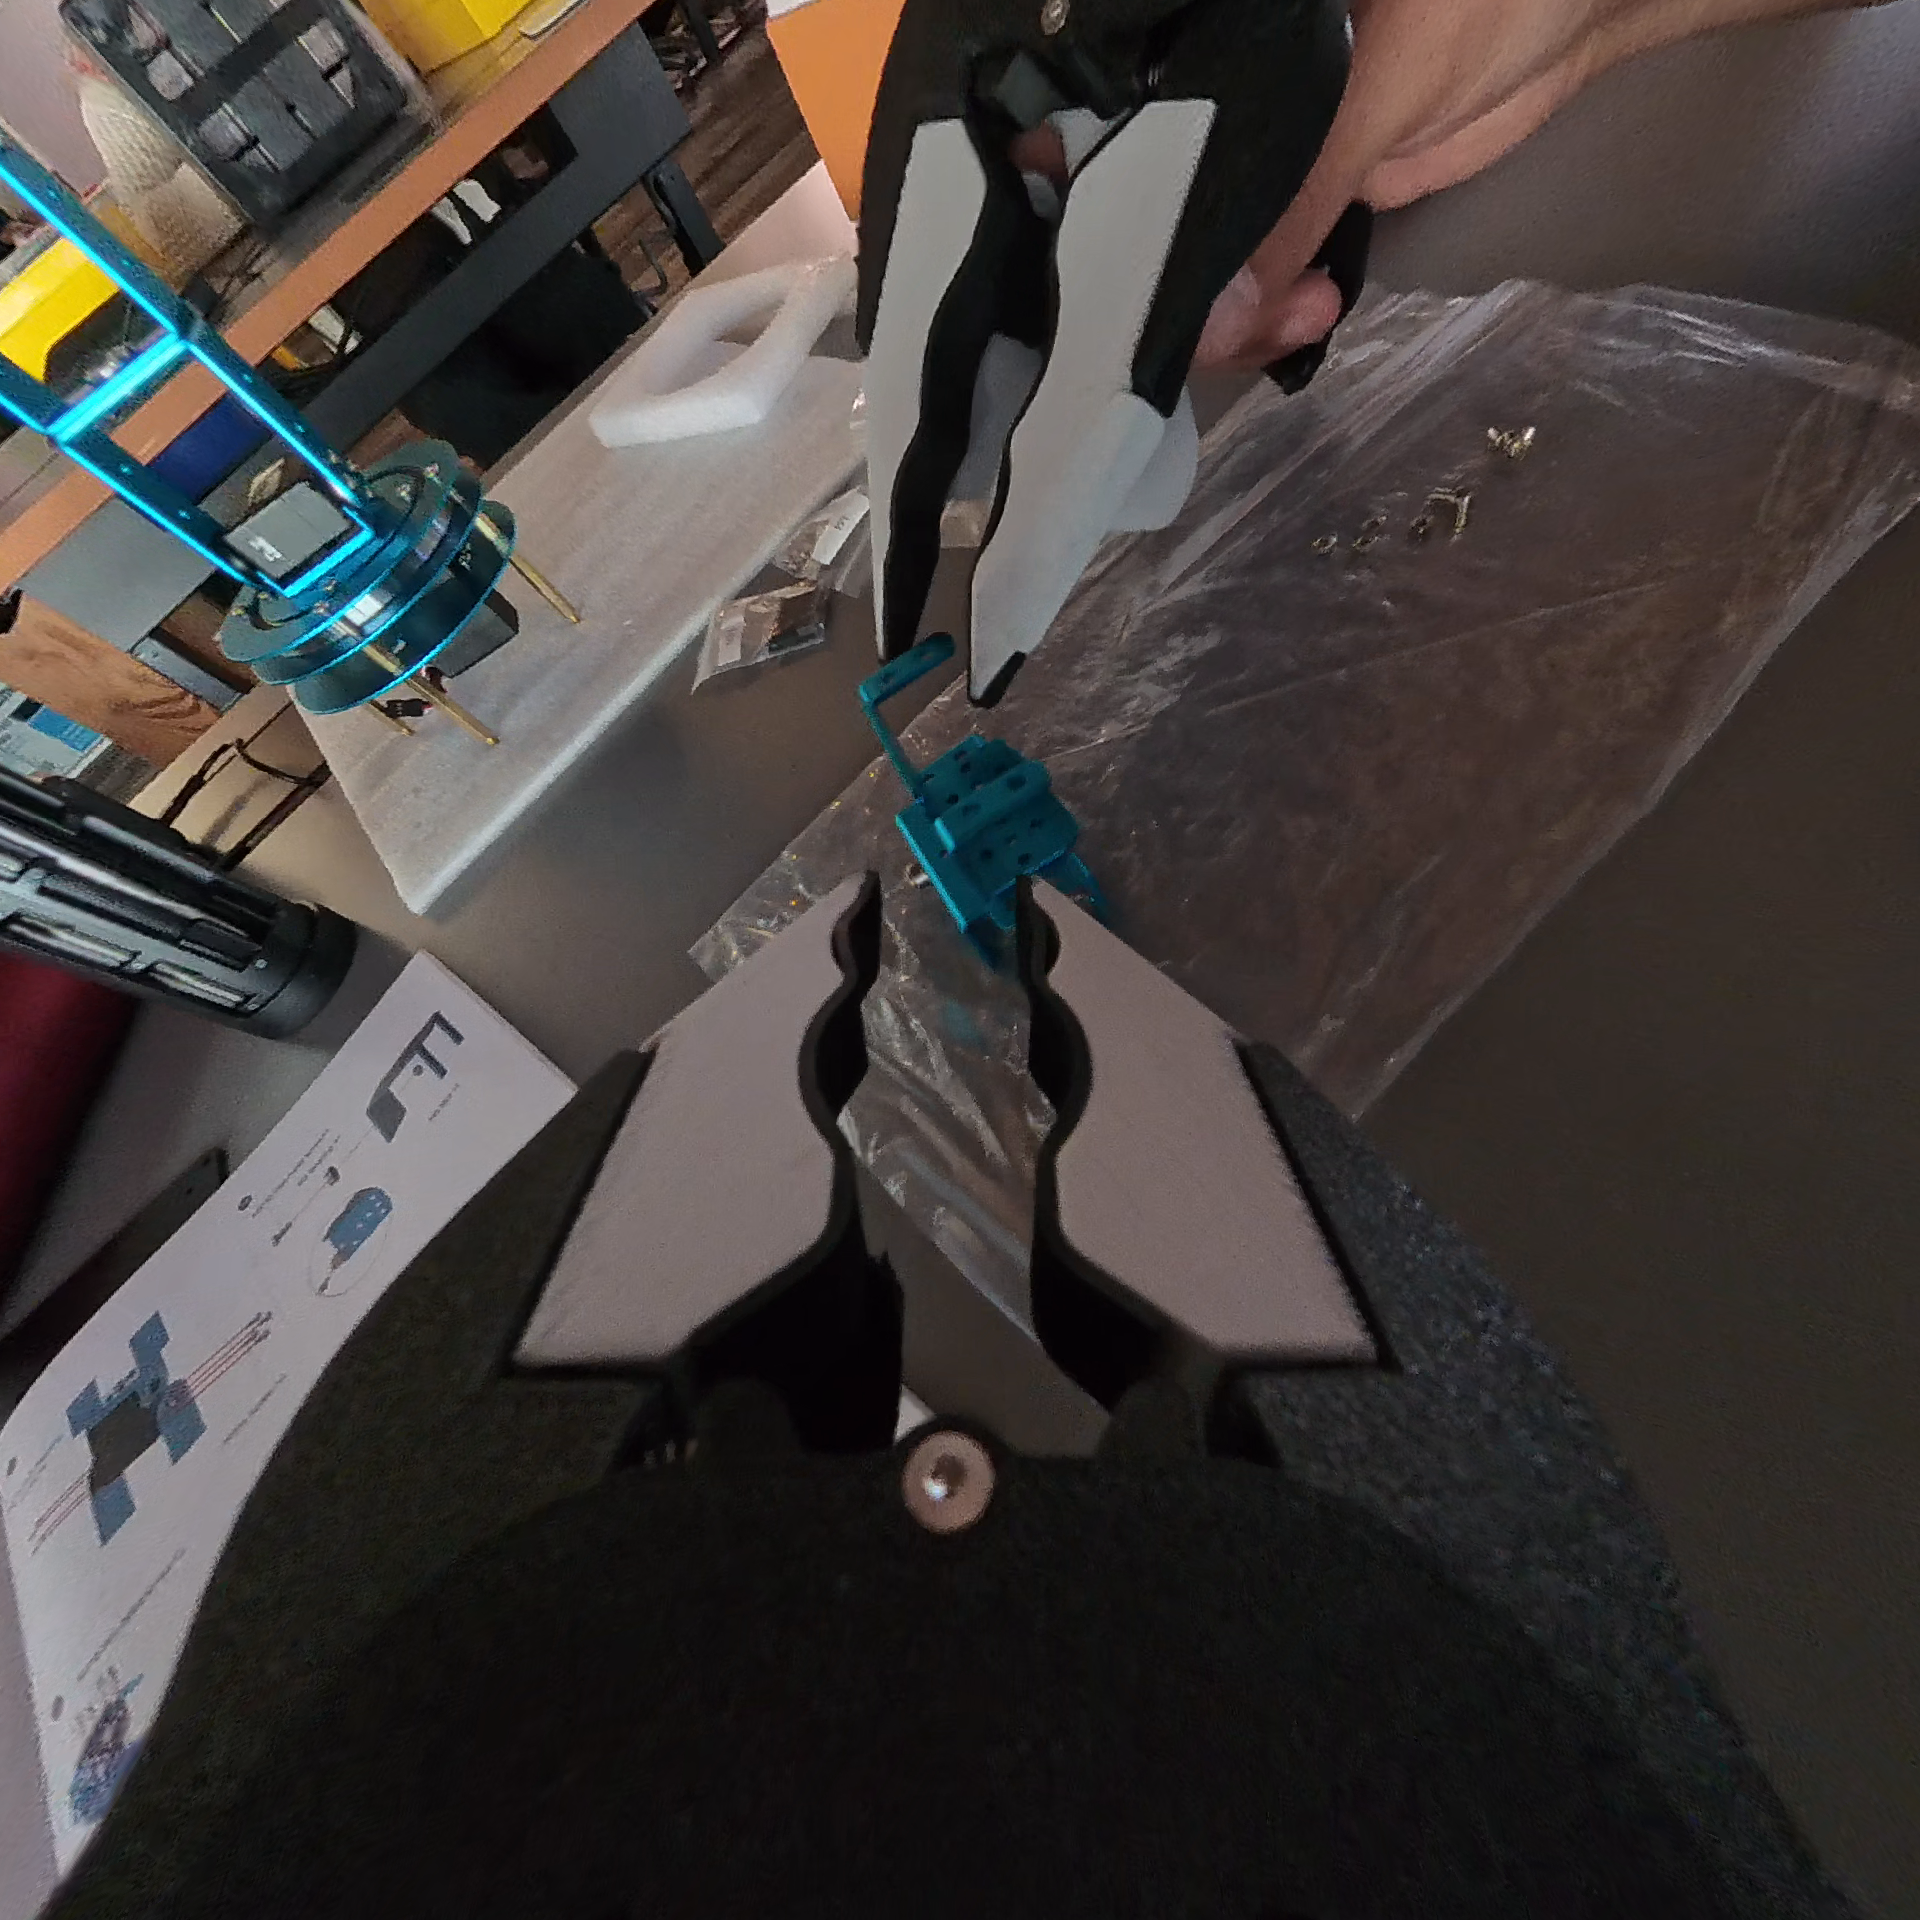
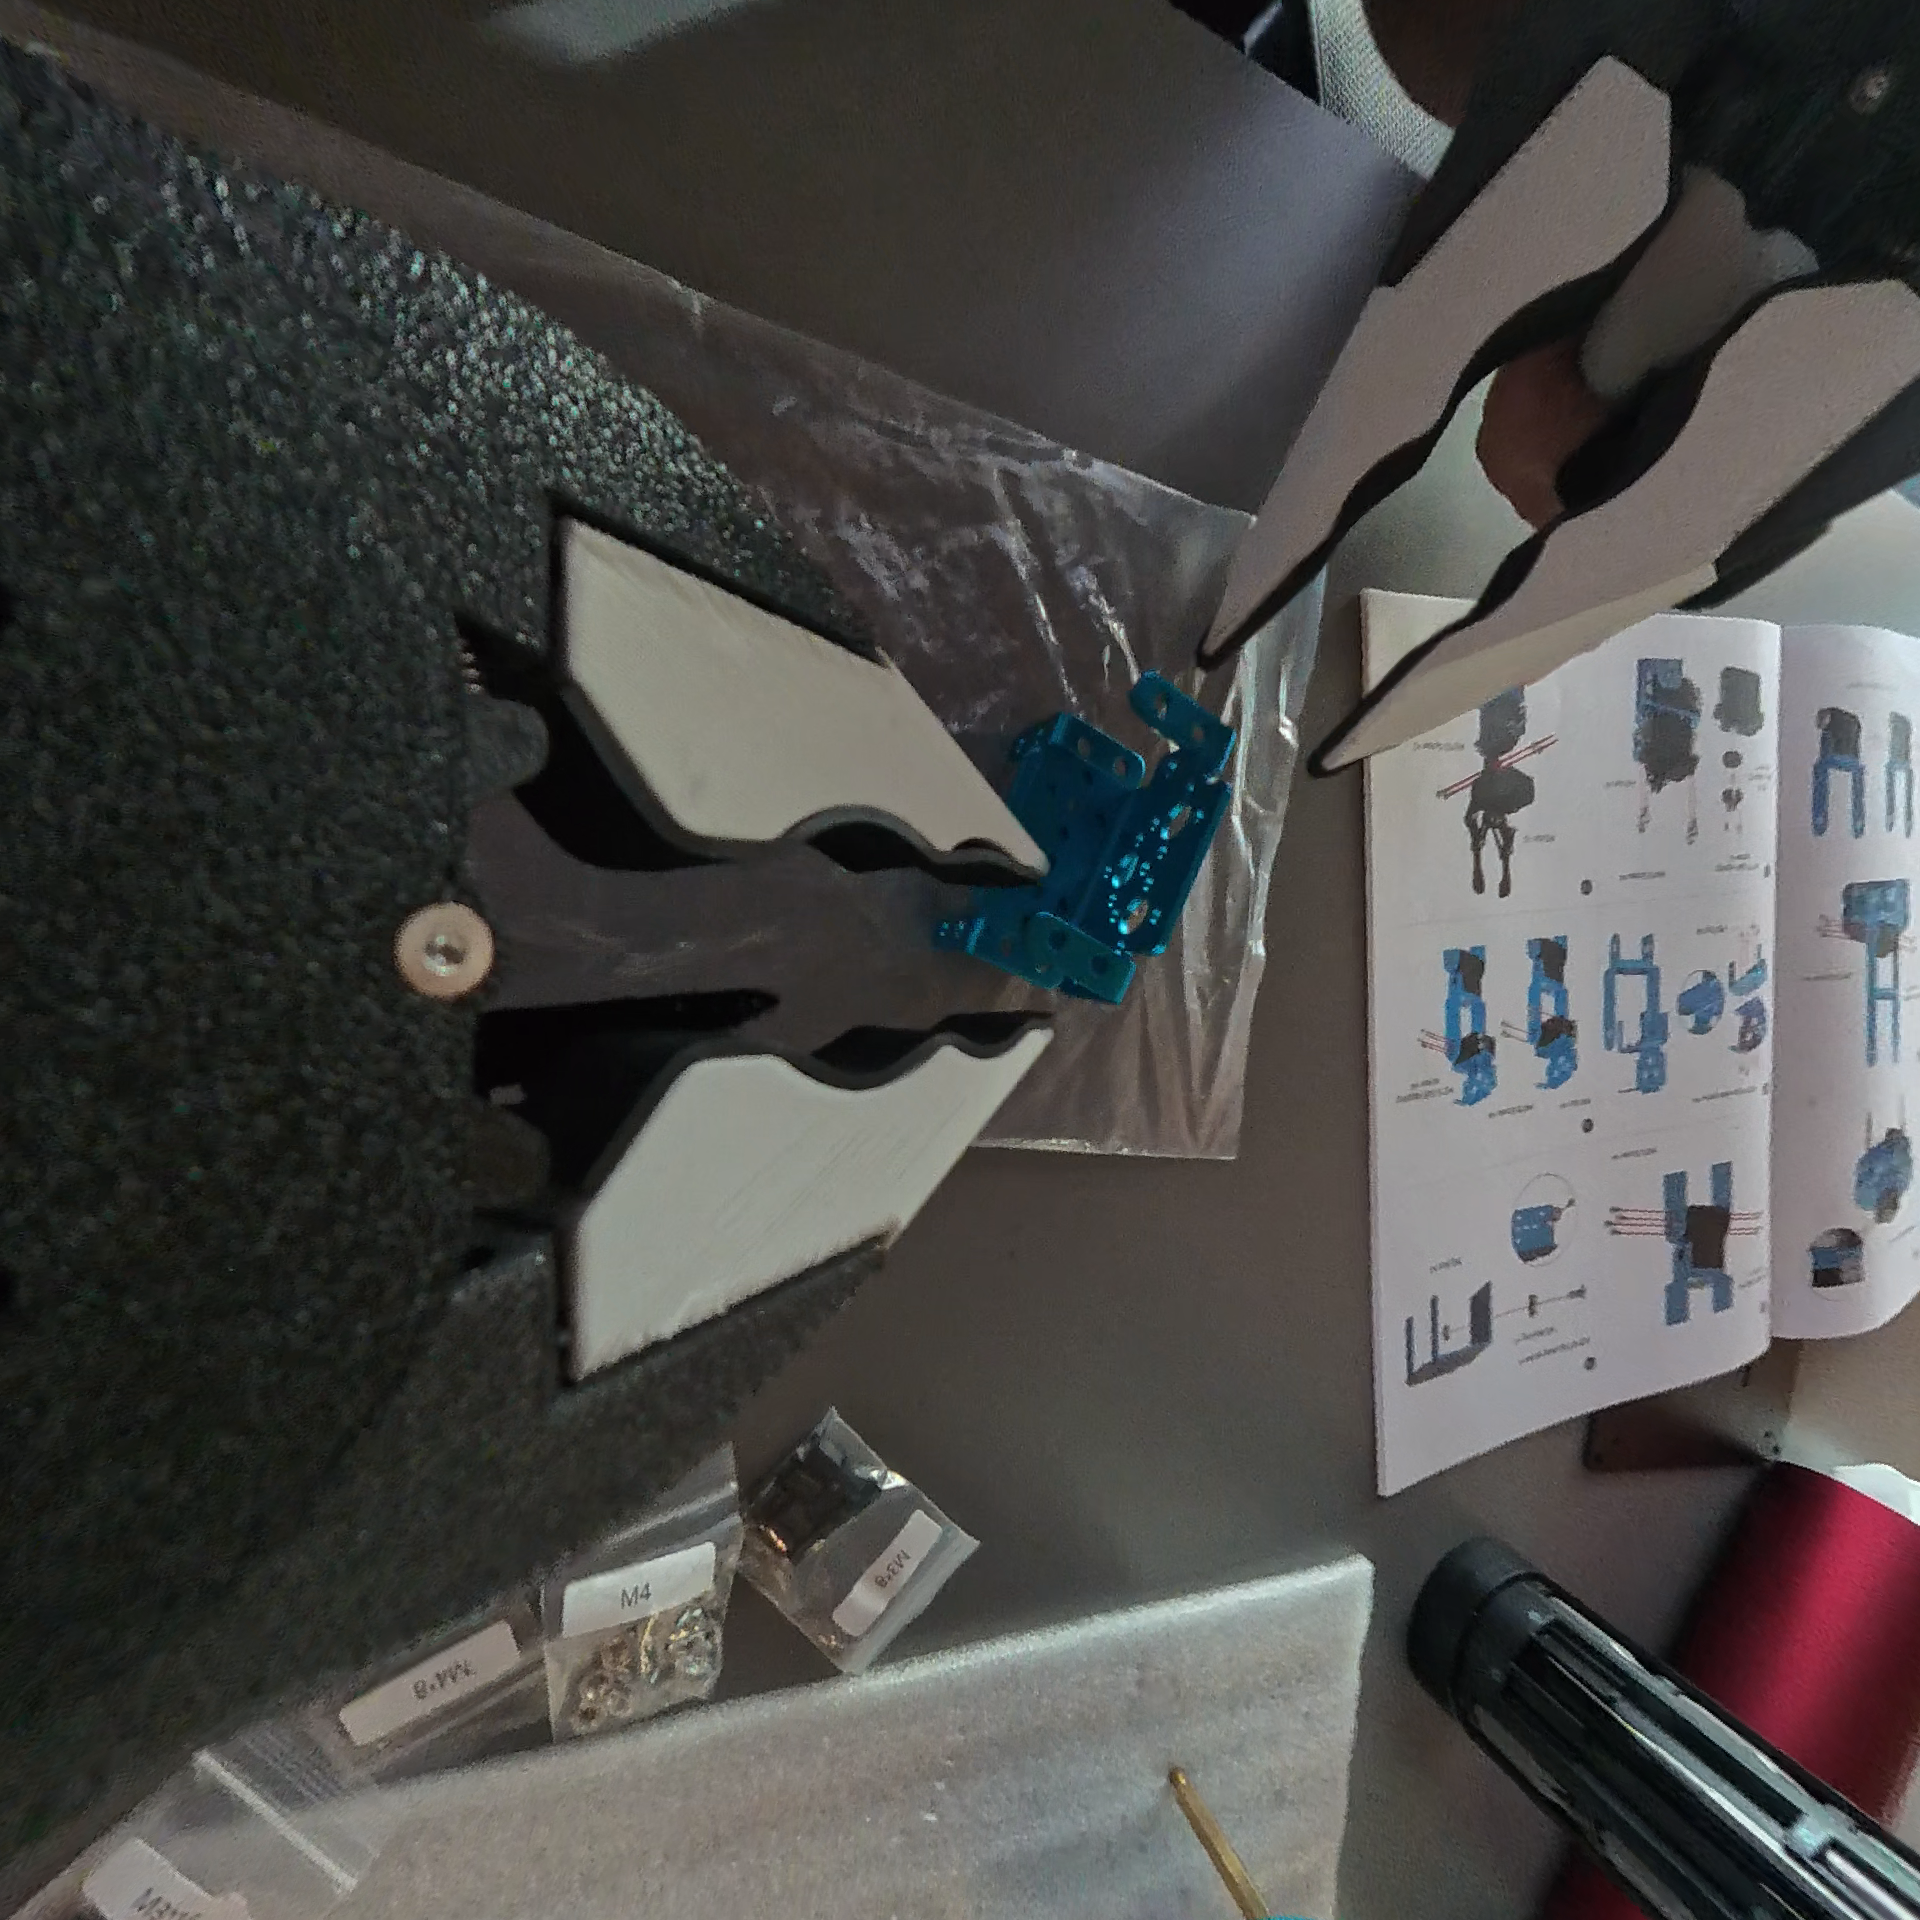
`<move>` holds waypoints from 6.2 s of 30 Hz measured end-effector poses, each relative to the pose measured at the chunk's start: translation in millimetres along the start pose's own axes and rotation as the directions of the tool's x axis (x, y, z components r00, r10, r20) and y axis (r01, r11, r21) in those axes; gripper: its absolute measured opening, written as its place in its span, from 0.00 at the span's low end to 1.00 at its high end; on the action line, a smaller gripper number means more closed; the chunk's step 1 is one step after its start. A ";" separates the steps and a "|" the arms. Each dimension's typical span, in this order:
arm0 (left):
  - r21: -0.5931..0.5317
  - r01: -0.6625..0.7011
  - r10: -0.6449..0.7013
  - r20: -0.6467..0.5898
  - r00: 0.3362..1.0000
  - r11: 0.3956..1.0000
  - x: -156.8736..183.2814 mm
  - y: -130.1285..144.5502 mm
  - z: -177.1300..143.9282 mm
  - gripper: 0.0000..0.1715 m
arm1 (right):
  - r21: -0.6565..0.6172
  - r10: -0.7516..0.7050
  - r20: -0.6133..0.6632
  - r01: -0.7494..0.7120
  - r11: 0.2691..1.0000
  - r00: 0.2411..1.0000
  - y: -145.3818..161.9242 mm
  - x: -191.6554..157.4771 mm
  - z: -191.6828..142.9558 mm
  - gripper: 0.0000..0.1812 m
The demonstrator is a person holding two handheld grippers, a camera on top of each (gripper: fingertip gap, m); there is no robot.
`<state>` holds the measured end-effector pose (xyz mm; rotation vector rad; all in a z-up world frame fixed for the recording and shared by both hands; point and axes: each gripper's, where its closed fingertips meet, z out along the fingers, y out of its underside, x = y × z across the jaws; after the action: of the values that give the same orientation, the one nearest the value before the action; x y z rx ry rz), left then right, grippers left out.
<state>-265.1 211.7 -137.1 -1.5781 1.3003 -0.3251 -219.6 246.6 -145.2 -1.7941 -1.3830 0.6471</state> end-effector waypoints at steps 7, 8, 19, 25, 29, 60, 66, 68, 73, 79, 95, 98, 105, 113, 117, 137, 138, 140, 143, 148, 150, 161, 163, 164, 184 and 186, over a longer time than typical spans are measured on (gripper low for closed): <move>0.000 -0.025 0.025 -0.125 0.992 1.000 -2.0 8.7 14.2 0.14 | 0.037 -0.040 -0.025 0.041 0.998 0.999 -4.3 1.5 0.1 0.10; 0.000 -0.027 0.026 -0.152 0.988 1.000 -0.9 9.5 17.3 0.13 | 0.045 -0.028 -0.017 0.029 0.999 0.999 -5.1 1.1 0.2 0.09; 0.003 -0.043 0.042 -0.263 0.964 0.999 5.3 11.9 26.2 0.09 | 0.047 0.072 0.053 -0.075 0.996 0.996 -1.5 1.7 3.3 0.06; 0.027 -0.032 0.039 -0.285 0.958 0.999 9.7 7.1 23.6 0.09 | 0.047 0.083 0.076 -0.087 0.995 0.994 0.1 1.1 2.6 0.05; 0.024 -0.029 0.035 -0.297 0.954 0.999 11.7 8.2 23.1 0.08 | 0.051 0.094 0.081 -0.098 0.994 0.992 -0.2 2.6 1.8 0.05; 0.005 -0.038 0.038 -0.238 0.970 0.999 0.5 13.0 26.3 0.08 | 0.038 0.080 0.061 -0.082 0.996 0.995 1.2 6.0 3.5 0.05; -0.019 -0.034 0.030 -0.188 0.982 0.999 -8.6 16.4 30.2 0.08 | 0.038 0.072 0.028 -0.073 0.997 0.997 2.3 12.0 2.6 0.00; -0.016 -0.030 0.026 -0.189 0.982 0.999 -8.7 16.1 30.1 0.08 | 0.047 0.066 0.014 -0.067 0.997 0.998 1.3 14.6 1.1 0.00; 0.002 -0.028 0.028 -0.207 0.978 1.000 -5.2 13.0 28.6 0.08 | 0.045 0.086 0.037 -0.088 0.995 0.996 2.2 11.4 3.4 0.00; 0.025 -0.009 0.015 -0.224 0.974 1.000 -1.8 7.1 27.1 0.06 | 0.031 0.091 0.070 -0.094 0.995 0.993 1.0 1.9 7.2 0.06; 0.033 -0.061 0.066 -0.201 0.977 0.998 6.2 4.4 25.5 0.07 | 0.033 0.132 0.084 -0.136 0.990 0.988 -0.3 0.2 8.0 0.06; 0.034 -0.054 0.060 -0.215 0.975 0.998 10.2 2.5 26.2 0.07 | 0.036 0.134 0.085 -0.138 0.990 0.987 -1.0 -0.5 7.2 0.06; 0.035 -0.087 0.092 -0.175 0.980 0.996 8.4 4.0 25.8 0.07 | 0.029 0.125 0.073 -0.127 0.991 0.989 0.0 -1.0 9.7 0.06; 0.021 -0.113 0.115 -0.160 0.980 0.993 6.7 8.6 26.8 0.07 | 0.007 0.099 0.052 -0.099 0.995 0.994 2.7 -2.2 13.1 0.06; 0.020 -0.123 0.124 -0.169 0.978 0.992 9.5 8.7 27.6 0.07 | -0.006 0.084 0.042 -0.084 0.996 0.996 5.3 -2.1 14.2 0.06; 0.019 0.330 -0.324 0.243 0.914 0.944 -85.2 71.2 -91.3 0.20 | 0.093 0.236 -0.075 -0.229 0.969 0.969 9.8 -15.6 -64.4 0.16; 0.025 0.367 -0.356 0.310 0.882 0.930 -97.8 85.1 -103.8 0.20 | 0.097 0.235 -0.117 -0.225 0.970 0.965 12.3 -17.8 -70.1 0.16; 0.020 0.423 -0.390 0.428 0.815 0.906 -117.9 112.2 -123.4 0.20 | 0.111 0.252 -0.215 -0.233 0.966 0.943 18.9 -18.5 -80.0 0.17; 0.027 0.499 -0.448 0.483 0.752 0.866 -132.1 138.0 -136.1 0.20 | 0.184 0.344 -0.303 -0.300 0.936 0.889 22.4 -19.5 -90.0 0.18; 0.062 0.528 -0.514 0.351 0.783 0.847 -135.5 142.3 -140.0 0.20 | 0.222 0.465 -0.482 -0.410 0.885 0.743 41.9 6.5 -98.9 0.25; 0.048 0.540 -0.519 0.358 0.776 0.840 -140.8 150.4 -142.5 0.20 | 0.212 0.438 -0.559 -0.389 0.897 0.704 44.4 17.7 -107.7 0.23; -0.007 0.493 -0.448 0.406 0.797 0.870 -139.6 154.4 -138.9 0.21 | 0.209 0.409 -0.552 -0.355 0.911 0.727 37.9 13.4 -94.8 0.22; 0.001 0.499 -0.459 0.397 0.795 0.866 -139.5 153.8 -139.2 0.21 | 0.213 0.403 -0.550 -0.344 0.914 0.731 35.5 11.3 -95.1 0.22; 0.006 0.505 -0.467 0.392 0.793 0.863 -139.7 153.7 -139.3 0.21 | 0.210 0.402 -0.547 -0.345 0.915 0.734 35.2 10.1 -94.8 0.22; -0.045 0.500 -0.451 0.372 0.812 0.865 -135.1 156.7 -132.5 0.21 | 0.172 0.388 -0.536 -0.353 0.920 0.750 41.0 4.8 -87.0 0.18; -0.045 0.504 -0.456 0.365 0.812 0.862 -134.8 156.7 -132.1 0.21 | 0.164 0.385 -0.533 -0.354 0.921 0.753 42.2 4.4 -84.5 0.18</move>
<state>-501.8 272.9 -155.8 -1.9792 0.6479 -0.2559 -129.0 223.6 -130.4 -2.0194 -0.6108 0.2994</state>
